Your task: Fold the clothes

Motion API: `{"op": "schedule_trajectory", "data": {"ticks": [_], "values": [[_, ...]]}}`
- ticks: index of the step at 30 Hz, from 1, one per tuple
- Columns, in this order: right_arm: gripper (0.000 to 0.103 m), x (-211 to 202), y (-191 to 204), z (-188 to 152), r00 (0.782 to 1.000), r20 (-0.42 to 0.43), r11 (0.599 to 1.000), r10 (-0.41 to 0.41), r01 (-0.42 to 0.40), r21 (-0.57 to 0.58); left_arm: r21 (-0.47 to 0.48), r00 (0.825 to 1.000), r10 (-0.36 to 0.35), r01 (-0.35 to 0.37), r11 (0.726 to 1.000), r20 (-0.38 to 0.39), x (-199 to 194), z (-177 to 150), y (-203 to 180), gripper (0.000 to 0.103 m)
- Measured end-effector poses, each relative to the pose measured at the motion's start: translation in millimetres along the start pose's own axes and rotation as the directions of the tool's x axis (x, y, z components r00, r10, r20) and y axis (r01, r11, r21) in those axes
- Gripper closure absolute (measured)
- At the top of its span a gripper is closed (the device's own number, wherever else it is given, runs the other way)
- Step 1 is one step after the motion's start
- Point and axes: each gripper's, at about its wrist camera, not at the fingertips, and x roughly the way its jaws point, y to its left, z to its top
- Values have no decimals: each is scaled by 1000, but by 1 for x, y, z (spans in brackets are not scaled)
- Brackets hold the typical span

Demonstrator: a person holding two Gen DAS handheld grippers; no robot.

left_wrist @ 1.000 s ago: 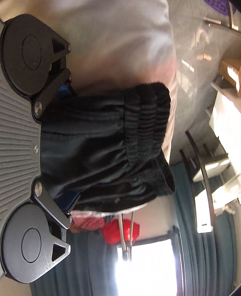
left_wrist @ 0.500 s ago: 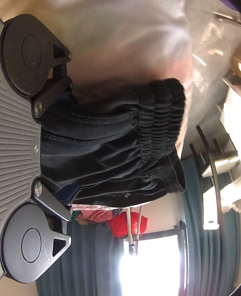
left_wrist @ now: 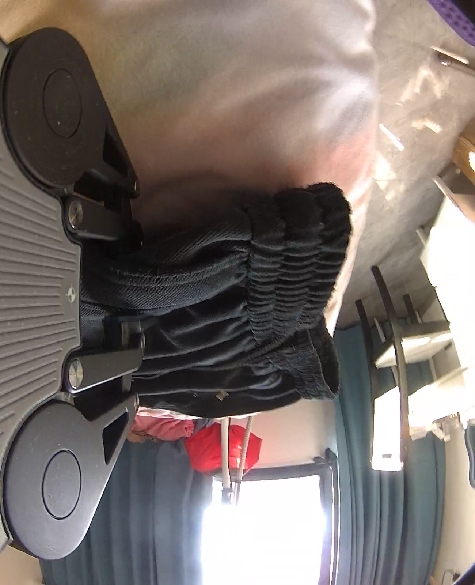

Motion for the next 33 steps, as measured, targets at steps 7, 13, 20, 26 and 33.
{"op": "schedule_trajectory", "data": {"ticks": [7,13,20,26,33], "values": [[96,-41,23,10,991,117,996,63,-55,-69,233,979,-139,102,967,152,-49,-9,-44,95],[96,-39,67,31,988,117,988,103,-88,-123,223,978,-158,125,967,137,-32,1,-91,96],[96,32,190,50,984,120,966,134,-102,-239,308,973,-162,105,946,165,72,33,-219,96],[96,147,273,36,976,215,927,26,57,-371,371,980,-102,33,928,169,209,57,-309,95],[96,268,275,4,974,194,880,-117,192,-434,398,986,86,-138,907,146,358,74,-323,95]]}}
